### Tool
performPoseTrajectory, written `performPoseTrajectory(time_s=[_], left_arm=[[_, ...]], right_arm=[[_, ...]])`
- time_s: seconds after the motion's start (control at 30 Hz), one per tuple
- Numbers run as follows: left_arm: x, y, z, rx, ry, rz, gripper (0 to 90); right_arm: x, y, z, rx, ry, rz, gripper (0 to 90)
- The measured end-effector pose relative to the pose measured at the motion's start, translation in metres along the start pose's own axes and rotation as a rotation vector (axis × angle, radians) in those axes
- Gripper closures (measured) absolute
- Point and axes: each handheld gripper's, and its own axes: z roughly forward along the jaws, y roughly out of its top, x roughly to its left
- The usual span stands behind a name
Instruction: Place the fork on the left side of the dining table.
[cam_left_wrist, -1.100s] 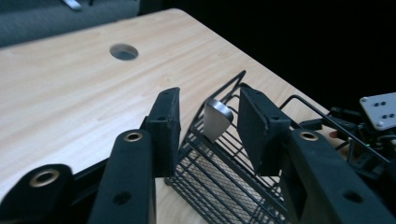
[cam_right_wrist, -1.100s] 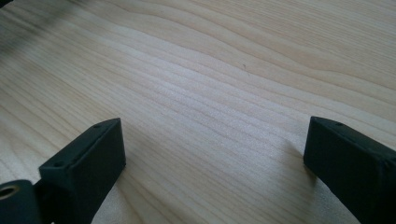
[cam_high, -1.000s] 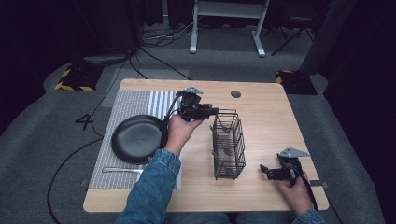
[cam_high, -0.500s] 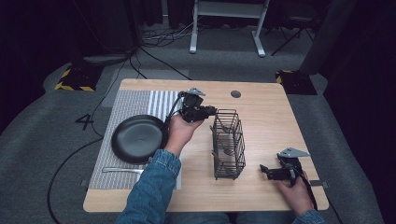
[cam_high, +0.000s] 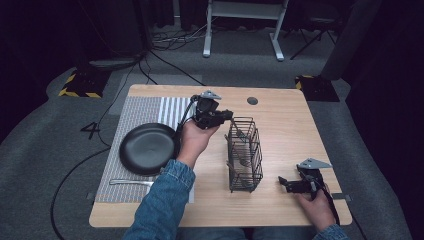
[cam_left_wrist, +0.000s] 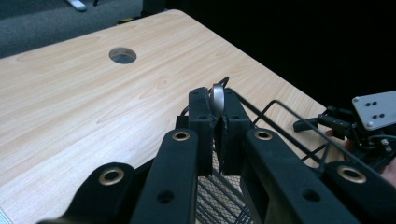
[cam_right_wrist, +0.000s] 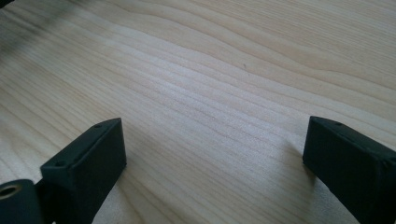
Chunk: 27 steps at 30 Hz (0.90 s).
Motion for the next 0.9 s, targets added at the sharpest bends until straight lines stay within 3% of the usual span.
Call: performPoseTrajectory(time_s=[0.2,0.9], left_arm=[[-0.003,0.01,-0.012,-0.006,0.008,-0.019,86.3],[-0.021,0.036,-0.059,-0.08,0.018,0.023,86.3]], right_arm=[[0.0,0.0,0.0,0.0,0.0,0.0,5.9],[0.0,0.0,0.0,0.0,0.0,0.0,5.9]])
